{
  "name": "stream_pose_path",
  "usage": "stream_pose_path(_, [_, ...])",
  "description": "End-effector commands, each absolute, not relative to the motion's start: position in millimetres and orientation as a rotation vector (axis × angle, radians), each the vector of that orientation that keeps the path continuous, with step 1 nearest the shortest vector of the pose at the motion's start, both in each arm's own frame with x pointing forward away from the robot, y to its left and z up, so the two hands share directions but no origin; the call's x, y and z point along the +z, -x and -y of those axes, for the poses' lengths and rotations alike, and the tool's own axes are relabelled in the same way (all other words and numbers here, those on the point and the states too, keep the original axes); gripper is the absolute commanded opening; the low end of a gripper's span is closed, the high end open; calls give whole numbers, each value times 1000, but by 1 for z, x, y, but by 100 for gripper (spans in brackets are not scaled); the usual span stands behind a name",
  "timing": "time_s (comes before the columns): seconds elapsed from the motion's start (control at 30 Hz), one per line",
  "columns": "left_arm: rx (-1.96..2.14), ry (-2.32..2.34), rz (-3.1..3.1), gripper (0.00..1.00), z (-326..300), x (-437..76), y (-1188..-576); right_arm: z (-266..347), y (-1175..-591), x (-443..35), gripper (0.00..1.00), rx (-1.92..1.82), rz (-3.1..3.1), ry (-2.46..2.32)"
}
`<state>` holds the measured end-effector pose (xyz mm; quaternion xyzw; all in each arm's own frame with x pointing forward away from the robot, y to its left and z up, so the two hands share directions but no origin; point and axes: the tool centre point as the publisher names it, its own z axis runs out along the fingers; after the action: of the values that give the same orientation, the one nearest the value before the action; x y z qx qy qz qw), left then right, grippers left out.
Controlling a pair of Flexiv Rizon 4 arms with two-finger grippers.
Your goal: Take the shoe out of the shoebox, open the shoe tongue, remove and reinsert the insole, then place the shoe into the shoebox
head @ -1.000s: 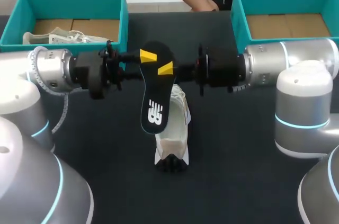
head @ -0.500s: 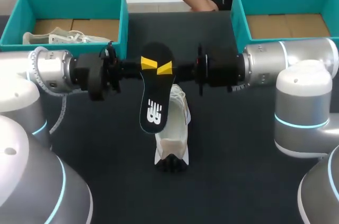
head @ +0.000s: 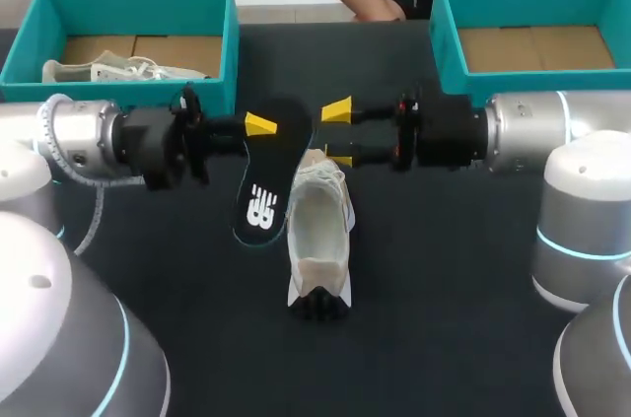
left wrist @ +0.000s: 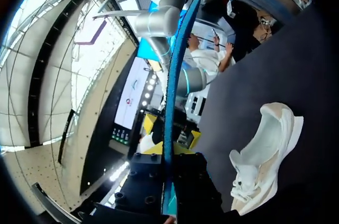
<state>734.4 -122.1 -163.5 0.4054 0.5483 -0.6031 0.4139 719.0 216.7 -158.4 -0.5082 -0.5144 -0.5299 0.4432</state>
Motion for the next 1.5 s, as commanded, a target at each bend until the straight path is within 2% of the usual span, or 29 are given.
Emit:
stream_pose_path(0.03, [-1549,-1022,-1395,0,114,-164,-729,-200,-713,-144,100,-1456,1530,968])
stream_pose_path(0.13, [-1567,-1020,-1412,0,114,-164,-726,-201,-711,-138,100,-1476,1573,807])
stream_pose_path(0.63, [-1554,-1014,-1422,0,114,-164,-724,-201,-711,-138,100,-1476,1573,807])
stream_pose_path(0.9, [-1554,-1014,-1422,0,114,-164,-724,-172,-748,-159,100,-1649,2182,574])
stream_pose_path(1.2, [-1554,-1014,-1422,0,114,-164,-724,-164,-743,-165,100,-1556,2699,130])
stream_pose_path(1.5, [-1554,-1014,-1422,0,114,-164,-724,-164,-743,-165,100,-1556,2699,130])
